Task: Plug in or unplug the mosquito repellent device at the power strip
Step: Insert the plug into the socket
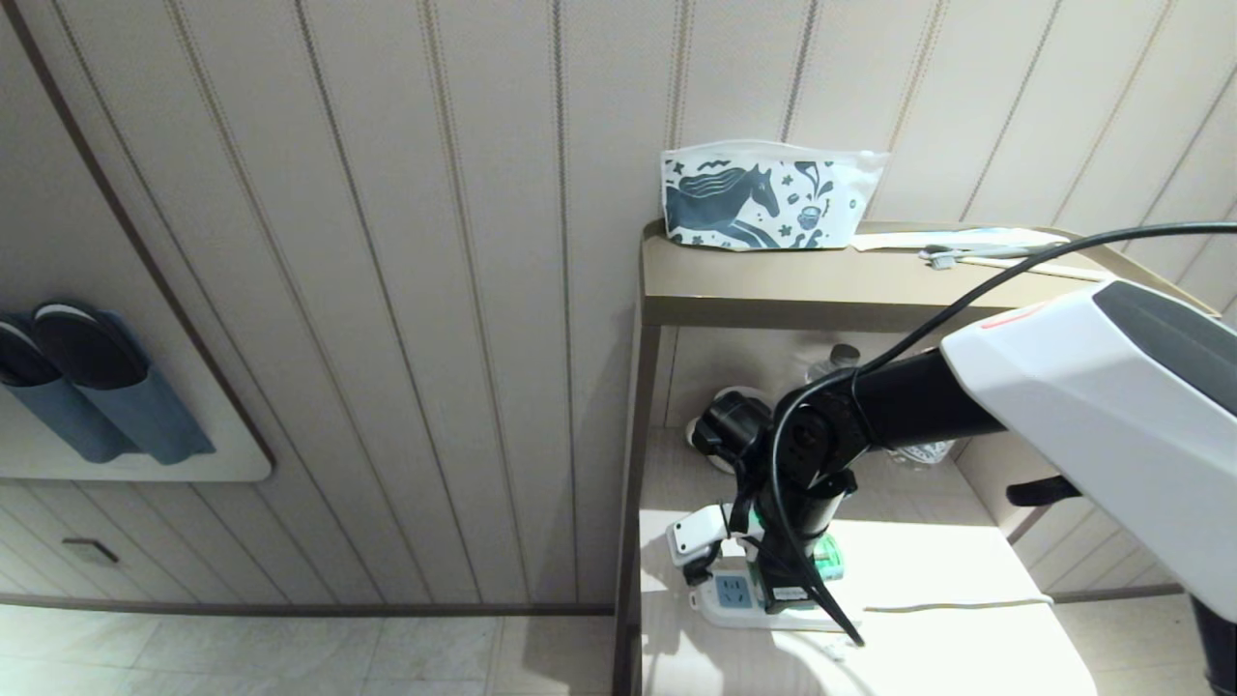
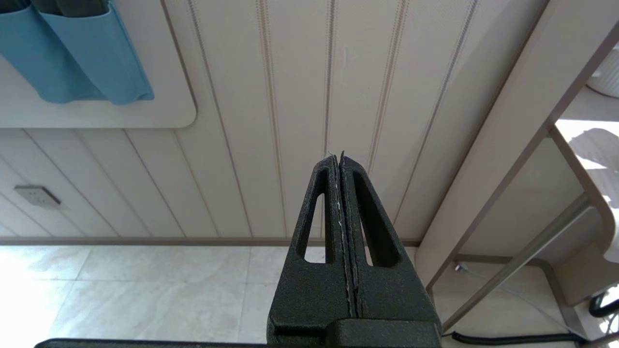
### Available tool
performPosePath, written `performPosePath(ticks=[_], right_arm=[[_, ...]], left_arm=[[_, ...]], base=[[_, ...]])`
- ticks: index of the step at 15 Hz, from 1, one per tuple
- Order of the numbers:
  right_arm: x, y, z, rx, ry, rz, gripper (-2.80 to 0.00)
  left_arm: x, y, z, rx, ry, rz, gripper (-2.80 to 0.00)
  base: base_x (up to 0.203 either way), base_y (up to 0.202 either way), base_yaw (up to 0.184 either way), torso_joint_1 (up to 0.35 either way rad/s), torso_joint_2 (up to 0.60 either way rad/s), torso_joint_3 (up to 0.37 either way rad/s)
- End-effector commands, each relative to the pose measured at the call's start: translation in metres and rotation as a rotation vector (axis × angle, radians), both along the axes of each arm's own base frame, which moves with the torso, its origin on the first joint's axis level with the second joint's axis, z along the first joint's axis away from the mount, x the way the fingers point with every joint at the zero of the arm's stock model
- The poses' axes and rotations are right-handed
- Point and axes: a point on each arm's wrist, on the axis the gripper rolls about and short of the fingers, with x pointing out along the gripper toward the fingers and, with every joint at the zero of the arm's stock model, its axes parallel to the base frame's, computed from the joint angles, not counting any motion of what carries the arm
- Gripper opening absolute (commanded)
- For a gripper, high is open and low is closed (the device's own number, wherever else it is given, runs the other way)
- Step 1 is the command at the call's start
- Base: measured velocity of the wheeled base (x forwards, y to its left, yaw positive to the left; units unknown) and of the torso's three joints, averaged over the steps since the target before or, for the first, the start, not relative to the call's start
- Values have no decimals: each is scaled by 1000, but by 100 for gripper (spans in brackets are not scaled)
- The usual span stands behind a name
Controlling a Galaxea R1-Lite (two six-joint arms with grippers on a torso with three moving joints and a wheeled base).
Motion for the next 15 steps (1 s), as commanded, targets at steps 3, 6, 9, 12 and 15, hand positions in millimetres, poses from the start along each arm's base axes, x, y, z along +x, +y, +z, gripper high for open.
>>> performPosePath(ticks=[3, 6, 9, 12, 15], right_arm=[[-3, -2, -5, -14, 21, -5, -280], [-5, -11, -12, -18, 32, -24, -280], [-6, -11, -25, 12, -13, -29, -280], [-7, -11, -25, 16, -15, -31, -280], [-6, -10, -21, 20, -25, -44, -280]], left_arm=[[0, 0, 0, 0, 0, 0, -280], [0, 0, 0, 0, 0, 0, -280], [0, 0, 0, 0, 2, 0, -280], [0, 0, 0, 0, 1, 1, -280], [0, 0, 0, 0, 1, 0, -280]], base=[[0, 0, 0, 0, 0, 0], [0, 0, 0, 0, 0, 0], [0, 0, 0, 0, 0, 0], [0, 0, 0, 0, 0, 0], [0, 0, 0, 0, 0, 0]])
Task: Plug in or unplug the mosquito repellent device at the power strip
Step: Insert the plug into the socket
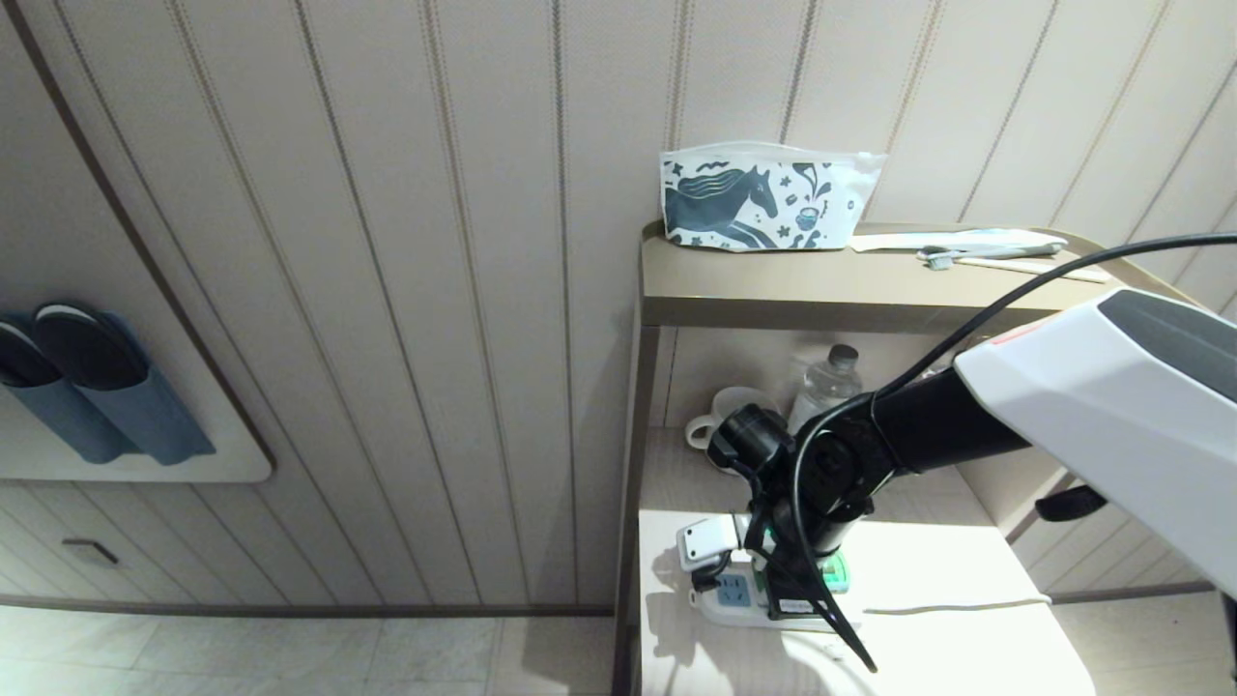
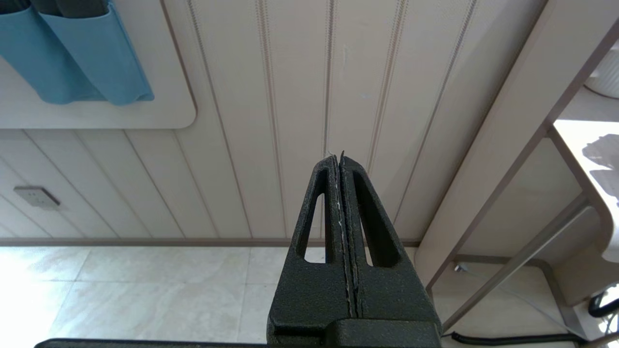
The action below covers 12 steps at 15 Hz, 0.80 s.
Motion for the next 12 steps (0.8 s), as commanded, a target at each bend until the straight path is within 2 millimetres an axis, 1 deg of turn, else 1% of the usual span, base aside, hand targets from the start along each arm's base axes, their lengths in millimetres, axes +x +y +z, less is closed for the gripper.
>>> performPosePath(ticks=[1, 4, 12], right_arm=[[0, 1, 2, -4, -8, 6, -280], [-2, 1, 11, -2, -29, 9, -280], [-4, -2, 16, -13, -41, 22, -280]], left_arm=[[0, 0, 0, 0, 1, 0, -280], [0, 0, 0, 0, 2, 1, -280], [0, 0, 0, 0, 1, 1, -280]], base=[[0, 0, 0, 0, 0, 0], [0, 0, 0, 0, 0, 0], [0, 0, 0, 0, 0, 0]])
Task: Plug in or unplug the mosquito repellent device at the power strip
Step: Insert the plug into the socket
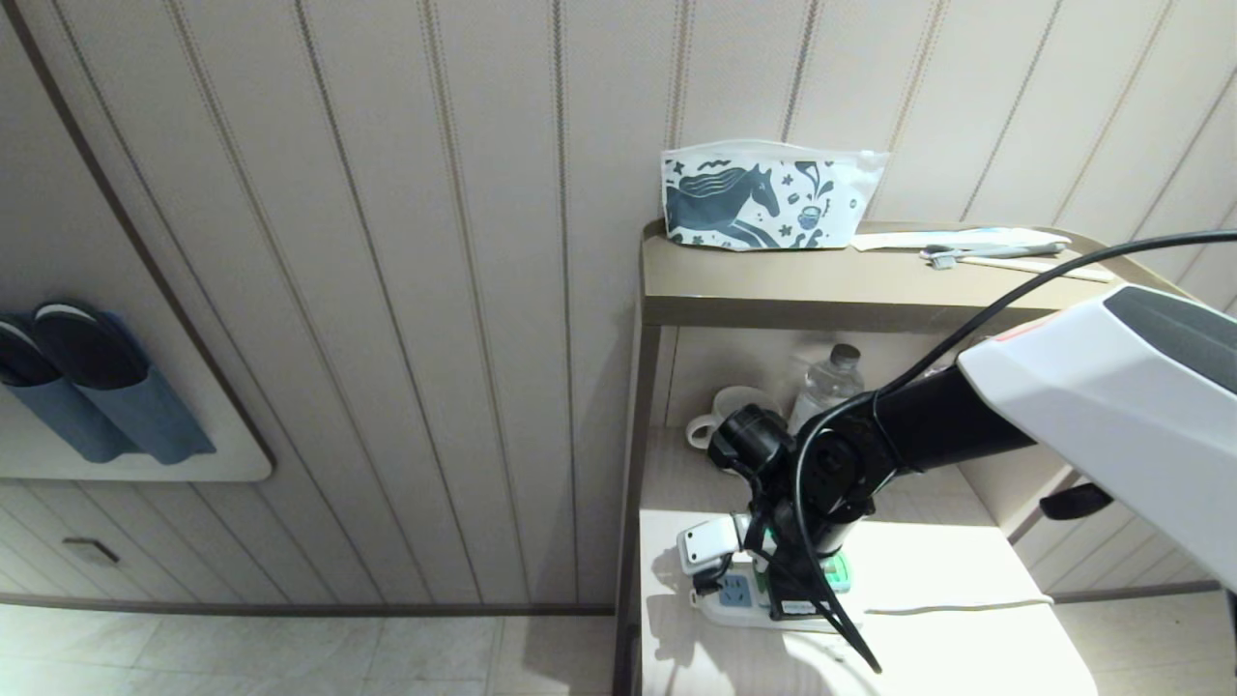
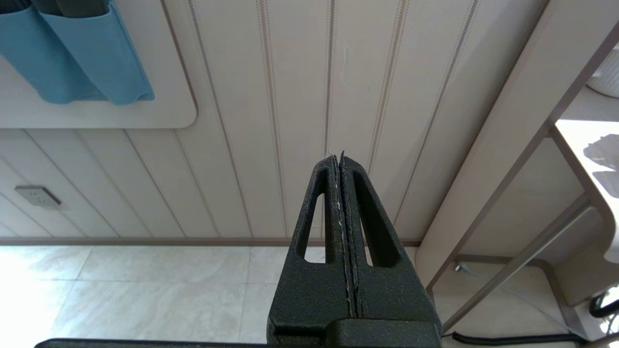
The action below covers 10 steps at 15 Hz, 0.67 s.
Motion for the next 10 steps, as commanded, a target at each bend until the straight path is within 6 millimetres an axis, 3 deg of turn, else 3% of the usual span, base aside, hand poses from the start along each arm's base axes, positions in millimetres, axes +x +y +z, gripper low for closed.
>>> performPosePath(ticks=[1, 10], right_arm=[[-1, -1, 3, 0, -5, 6, -280], [1, 0, 6, 5, -15, -2, -280]], left_arm=[[0, 0, 0, 0, 0, 0, -280], [0, 0, 0, 0, 1, -1, -280]], base=[[0, 0, 0, 0, 0, 0], [0, 0, 0, 0, 0, 0]])
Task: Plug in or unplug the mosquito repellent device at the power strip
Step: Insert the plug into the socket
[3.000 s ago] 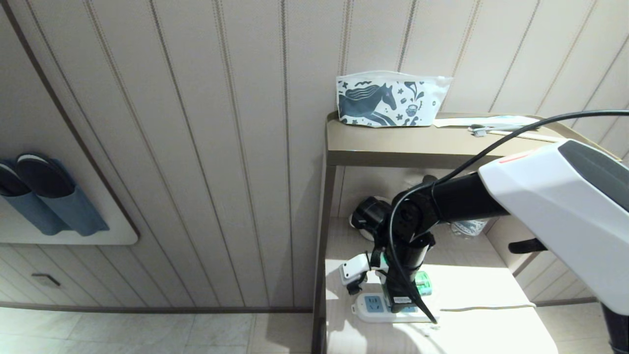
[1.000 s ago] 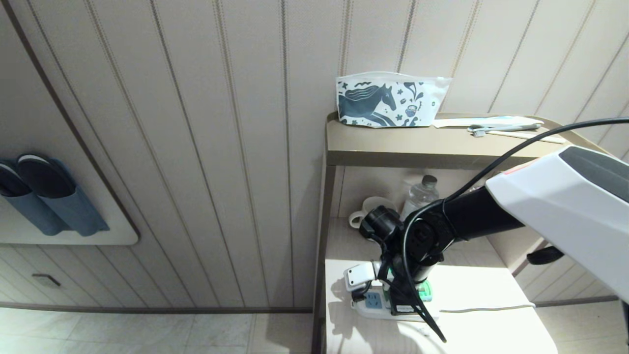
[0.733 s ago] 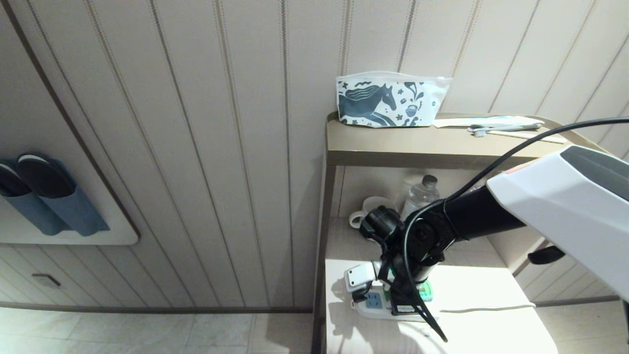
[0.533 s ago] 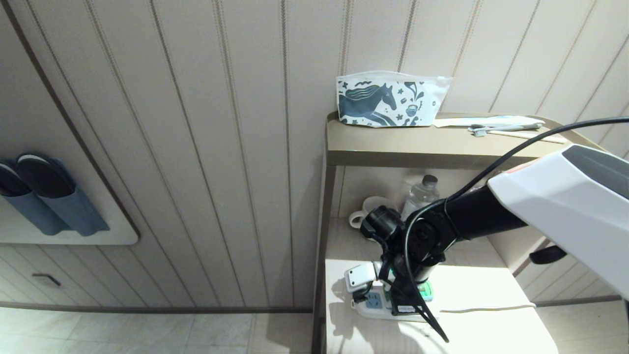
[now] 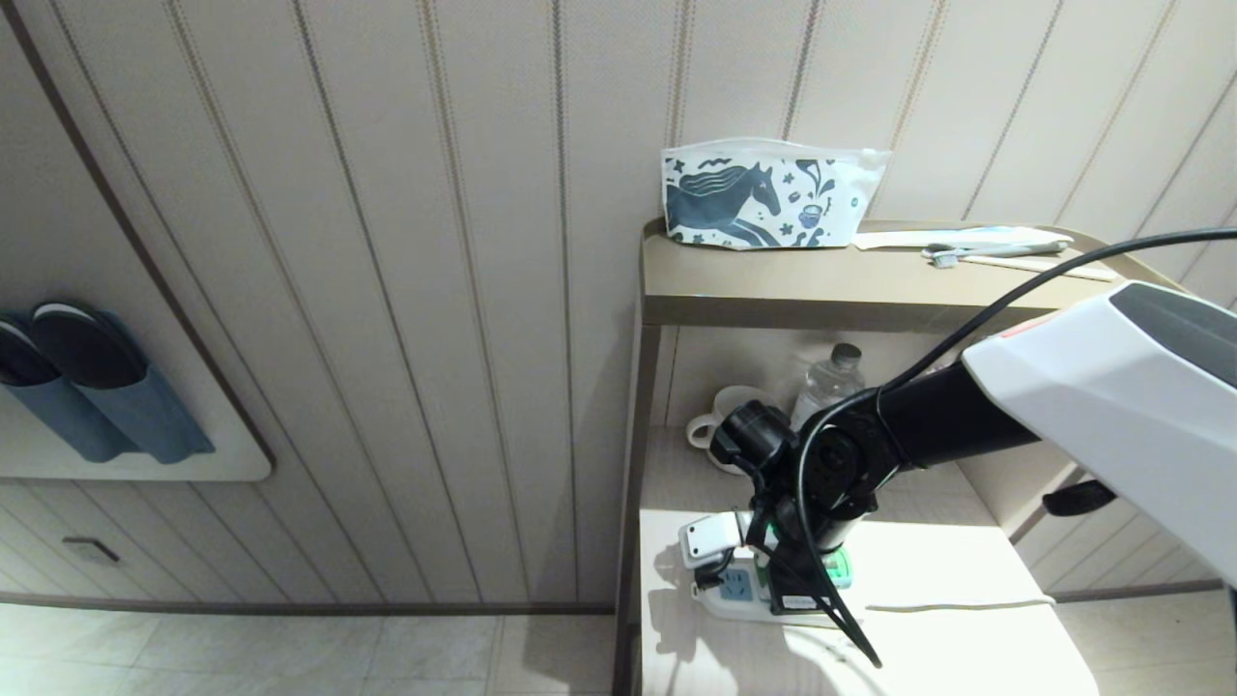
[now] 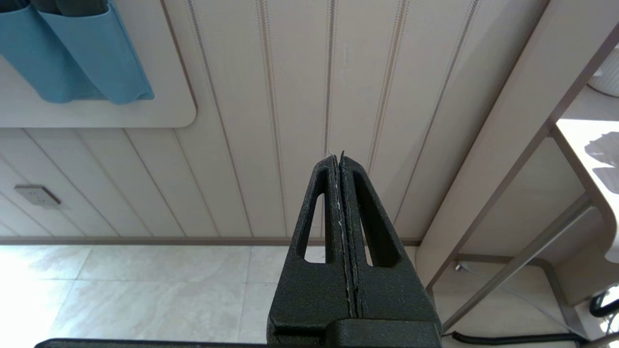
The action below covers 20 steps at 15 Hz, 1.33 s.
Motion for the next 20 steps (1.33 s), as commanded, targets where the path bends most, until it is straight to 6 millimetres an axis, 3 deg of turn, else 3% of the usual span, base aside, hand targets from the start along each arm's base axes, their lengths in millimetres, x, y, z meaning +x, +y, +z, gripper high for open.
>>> performPosePath(ticks=[1, 14, 15, 20], right_arm=[[0, 0, 2, 0, -5, 4, -280], [-1, 0, 11, -3, 2, 3, -280], [-3, -1, 13, -17, 26, 2, 0], [6, 8, 31, 17, -25, 18, 0]], left_arm=[[0, 0, 0, 0, 0, -1, -280], [0, 0, 0, 0, 1, -1, -280], [0, 0, 0, 0, 1, 1, -280], [0, 0, 0, 0, 1, 0, -280]], base=[[0, 0, 0, 0, 0, 0], [0, 0, 0, 0, 0, 0], [0, 0, 0, 0, 0, 0], [0, 0, 0, 0, 0, 0]])
